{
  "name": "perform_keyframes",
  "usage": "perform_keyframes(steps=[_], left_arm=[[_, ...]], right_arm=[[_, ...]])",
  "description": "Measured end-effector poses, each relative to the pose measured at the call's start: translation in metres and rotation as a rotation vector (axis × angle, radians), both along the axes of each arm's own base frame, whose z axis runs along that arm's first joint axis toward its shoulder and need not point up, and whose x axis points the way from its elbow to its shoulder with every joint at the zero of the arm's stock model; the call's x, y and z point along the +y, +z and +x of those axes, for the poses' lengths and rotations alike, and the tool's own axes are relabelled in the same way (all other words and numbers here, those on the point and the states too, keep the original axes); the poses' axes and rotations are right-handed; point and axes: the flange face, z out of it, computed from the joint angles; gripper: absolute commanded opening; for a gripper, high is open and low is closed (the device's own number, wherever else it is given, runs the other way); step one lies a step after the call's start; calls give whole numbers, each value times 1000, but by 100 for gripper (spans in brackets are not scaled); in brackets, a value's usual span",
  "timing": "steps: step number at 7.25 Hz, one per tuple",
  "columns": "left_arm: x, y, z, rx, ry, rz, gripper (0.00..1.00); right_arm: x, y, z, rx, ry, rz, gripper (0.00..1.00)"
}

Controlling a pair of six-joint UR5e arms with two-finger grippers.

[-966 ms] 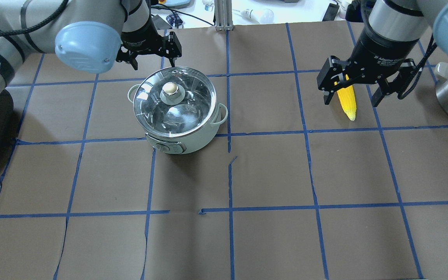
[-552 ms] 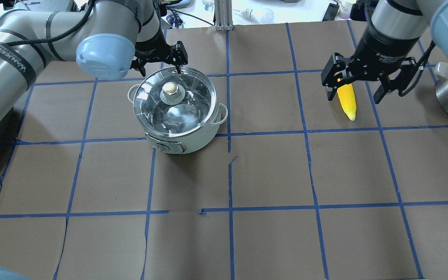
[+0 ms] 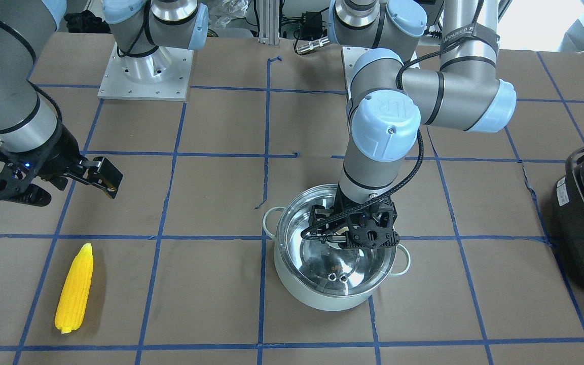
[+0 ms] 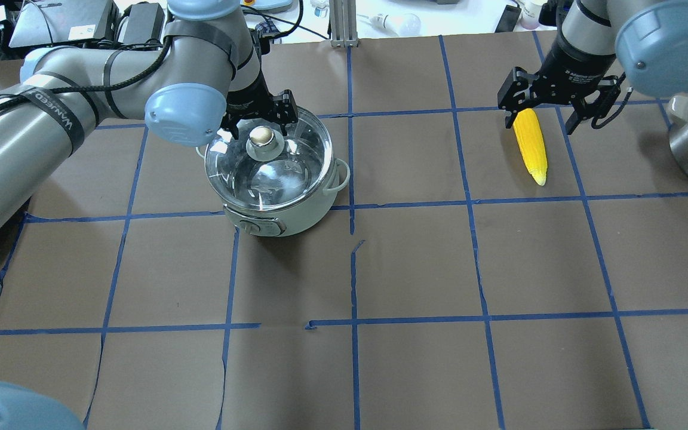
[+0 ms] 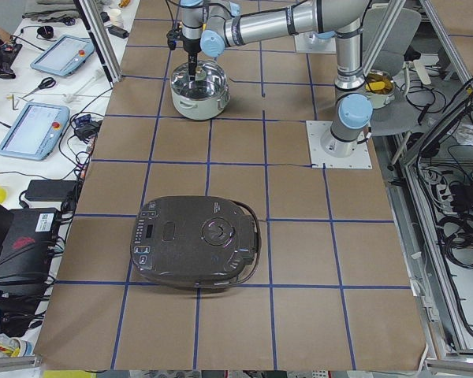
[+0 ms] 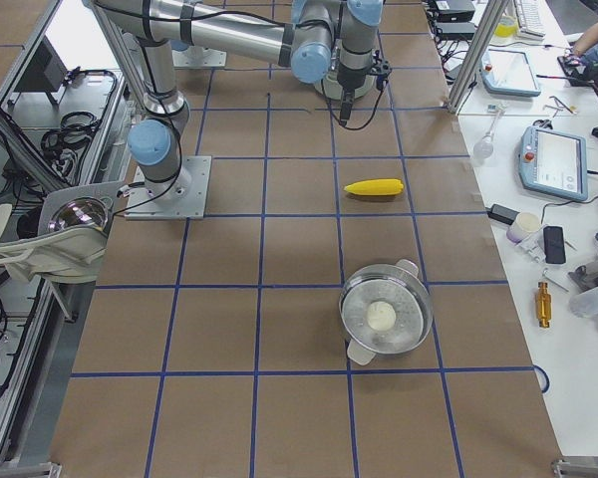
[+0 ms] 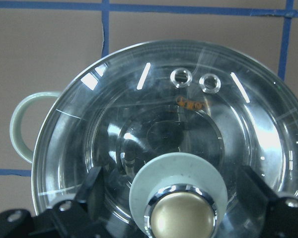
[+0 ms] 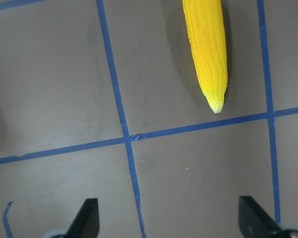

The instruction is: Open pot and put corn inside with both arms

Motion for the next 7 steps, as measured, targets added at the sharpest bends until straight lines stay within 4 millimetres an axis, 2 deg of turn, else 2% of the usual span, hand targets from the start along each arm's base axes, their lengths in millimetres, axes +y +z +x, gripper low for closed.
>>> perform_keyframes(steps=[2,3,5,6,7], left_arm=[[3,1,0,4,-9,-1,75],[3,0,-1,4,-12,1,68],[4,1,-1,8,-7,0,37],[5,6,-1,15,2,-7,27],[8,17,-3,35,6,-19,21]], right_arm=[[-29,-37,-25,48,79,-25,100],[-44,-58,-38,73,115,-38,100],[-67,-101,-55,96,180,-66,100],[-74,-124,-60,102,210,-80,100],[-78,-147,-65,105,229,-88,100]])
